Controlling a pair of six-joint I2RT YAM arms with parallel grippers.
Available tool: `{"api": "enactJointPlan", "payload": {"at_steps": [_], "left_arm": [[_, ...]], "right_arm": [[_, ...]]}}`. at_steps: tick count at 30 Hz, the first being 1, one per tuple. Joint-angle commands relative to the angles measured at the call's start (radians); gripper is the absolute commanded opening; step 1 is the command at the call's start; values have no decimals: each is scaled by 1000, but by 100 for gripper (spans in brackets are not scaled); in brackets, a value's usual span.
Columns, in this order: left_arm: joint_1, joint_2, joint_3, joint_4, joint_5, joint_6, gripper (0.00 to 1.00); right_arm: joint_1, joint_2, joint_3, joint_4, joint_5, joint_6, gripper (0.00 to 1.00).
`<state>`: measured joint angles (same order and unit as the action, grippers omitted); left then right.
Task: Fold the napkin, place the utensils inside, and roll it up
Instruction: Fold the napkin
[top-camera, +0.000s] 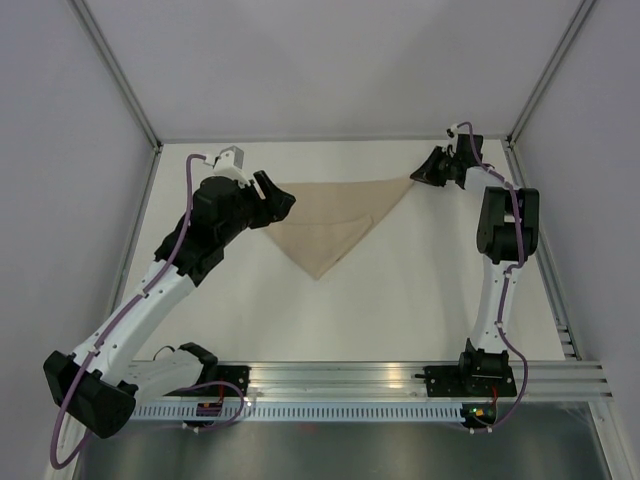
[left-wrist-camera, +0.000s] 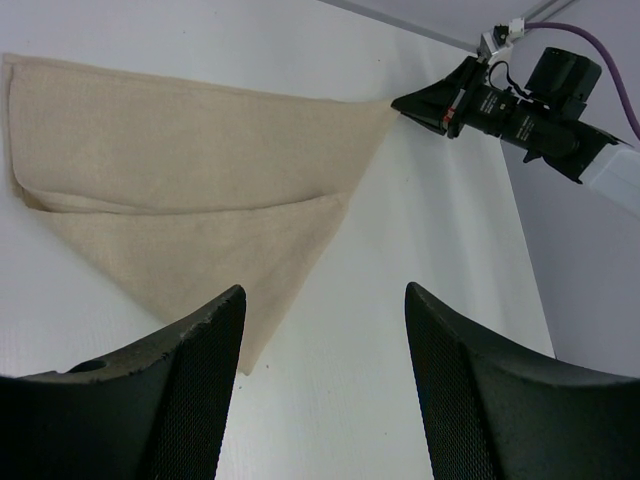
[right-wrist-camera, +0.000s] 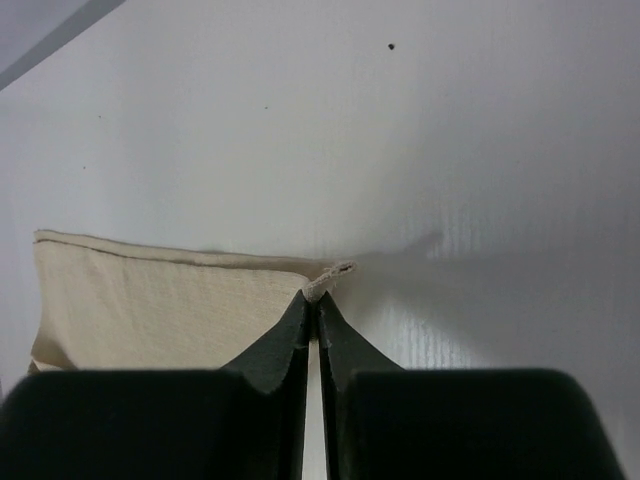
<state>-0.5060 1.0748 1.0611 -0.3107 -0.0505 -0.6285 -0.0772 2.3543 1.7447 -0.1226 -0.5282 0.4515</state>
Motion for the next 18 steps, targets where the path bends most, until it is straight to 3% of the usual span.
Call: {"api": "enactJointPlan", "payload": {"at_steps": [1, 11, 18], "left_arm": [[0, 2, -18, 42, 5, -27, 70], [0, -6, -62, 61, 32, -56, 70], [-2, -35, -197, 139, 81, -123, 64]], "right_arm": [[22, -140, -31, 86, -41, -16, 9], [177, -331, -171, 51, 19, -287, 6], [310, -454, -252, 28, 106, -439, 6]]}}
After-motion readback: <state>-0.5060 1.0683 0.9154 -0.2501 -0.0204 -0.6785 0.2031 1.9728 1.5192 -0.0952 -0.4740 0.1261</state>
